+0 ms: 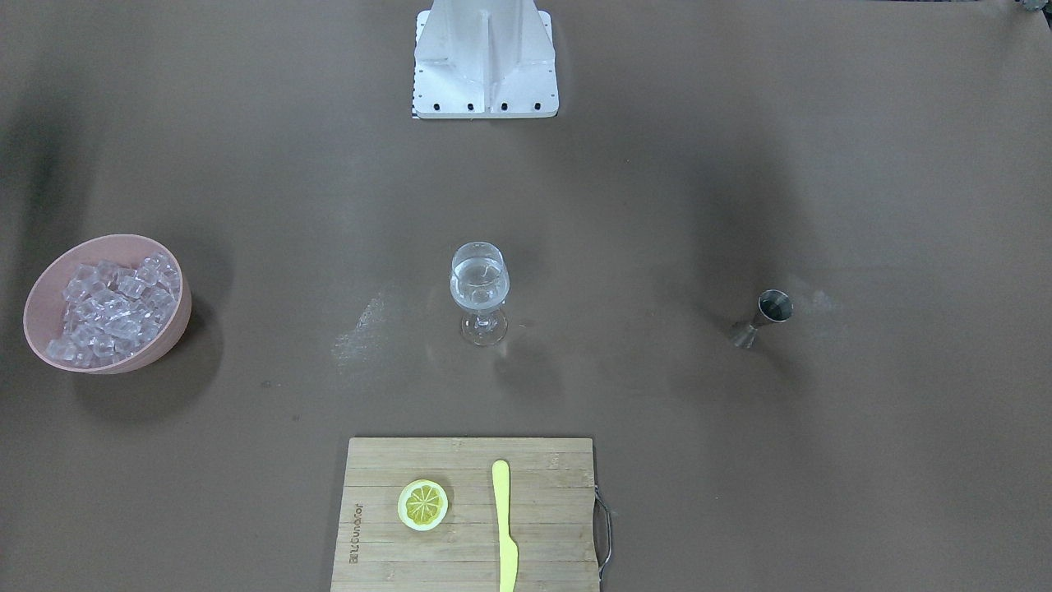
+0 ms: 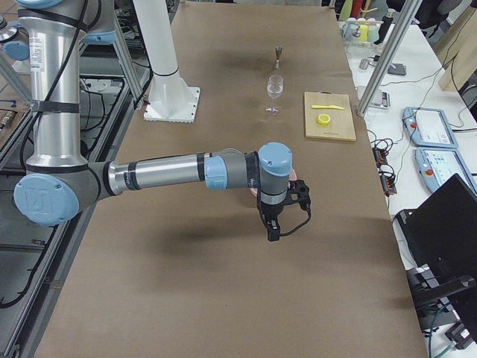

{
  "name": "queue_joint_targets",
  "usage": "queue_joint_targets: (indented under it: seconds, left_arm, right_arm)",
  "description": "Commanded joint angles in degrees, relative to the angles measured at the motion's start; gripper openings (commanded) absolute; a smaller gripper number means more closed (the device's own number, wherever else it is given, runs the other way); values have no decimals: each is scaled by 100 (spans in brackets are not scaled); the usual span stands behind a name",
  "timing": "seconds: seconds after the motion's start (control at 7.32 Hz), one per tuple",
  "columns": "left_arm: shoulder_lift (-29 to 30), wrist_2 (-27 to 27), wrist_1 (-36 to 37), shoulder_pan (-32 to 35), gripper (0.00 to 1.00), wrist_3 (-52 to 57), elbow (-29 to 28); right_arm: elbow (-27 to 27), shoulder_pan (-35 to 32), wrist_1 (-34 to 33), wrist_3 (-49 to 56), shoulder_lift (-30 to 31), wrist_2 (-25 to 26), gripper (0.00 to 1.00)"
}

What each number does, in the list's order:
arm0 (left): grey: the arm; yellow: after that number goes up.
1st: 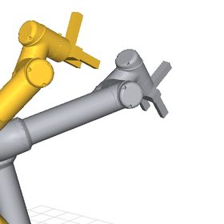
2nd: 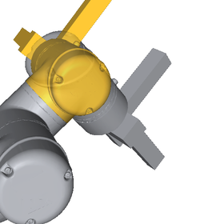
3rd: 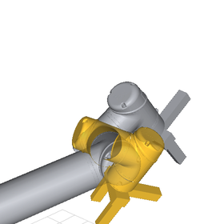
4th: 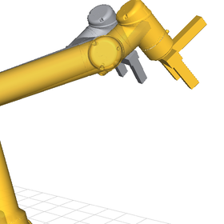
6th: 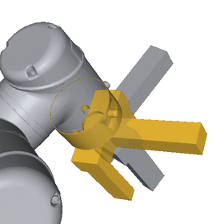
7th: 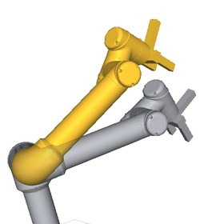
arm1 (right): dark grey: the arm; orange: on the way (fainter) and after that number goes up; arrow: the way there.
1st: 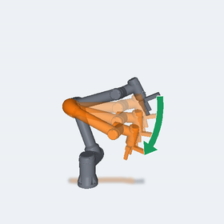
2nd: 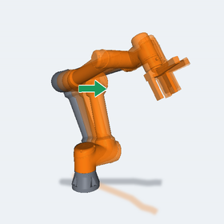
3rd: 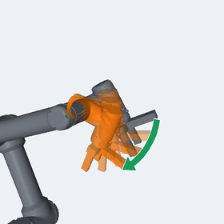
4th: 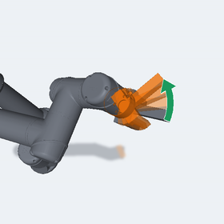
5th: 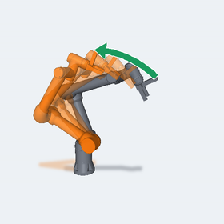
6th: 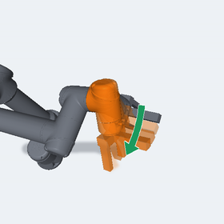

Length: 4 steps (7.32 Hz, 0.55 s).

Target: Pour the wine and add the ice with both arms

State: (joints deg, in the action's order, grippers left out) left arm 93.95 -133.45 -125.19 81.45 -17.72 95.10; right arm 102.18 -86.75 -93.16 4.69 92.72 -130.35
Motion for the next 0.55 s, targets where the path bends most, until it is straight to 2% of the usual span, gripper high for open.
queue_joint_targets:
  seconds: [0.0,0.27,0.41]
  left_arm:
    - [124,1164,-409,-1134,99,-1779,655]
    - [124,3253,-340,-2731,99,-3319,1263]
    - [150,4238,-9,-3401,99,-3743,1483]
  right_arm:
    - [3,0,0,-3,9,-70,100]
    - [3,0,0,-3,9,-70,100]
    - [3,0,0,-3,9,-70,100]
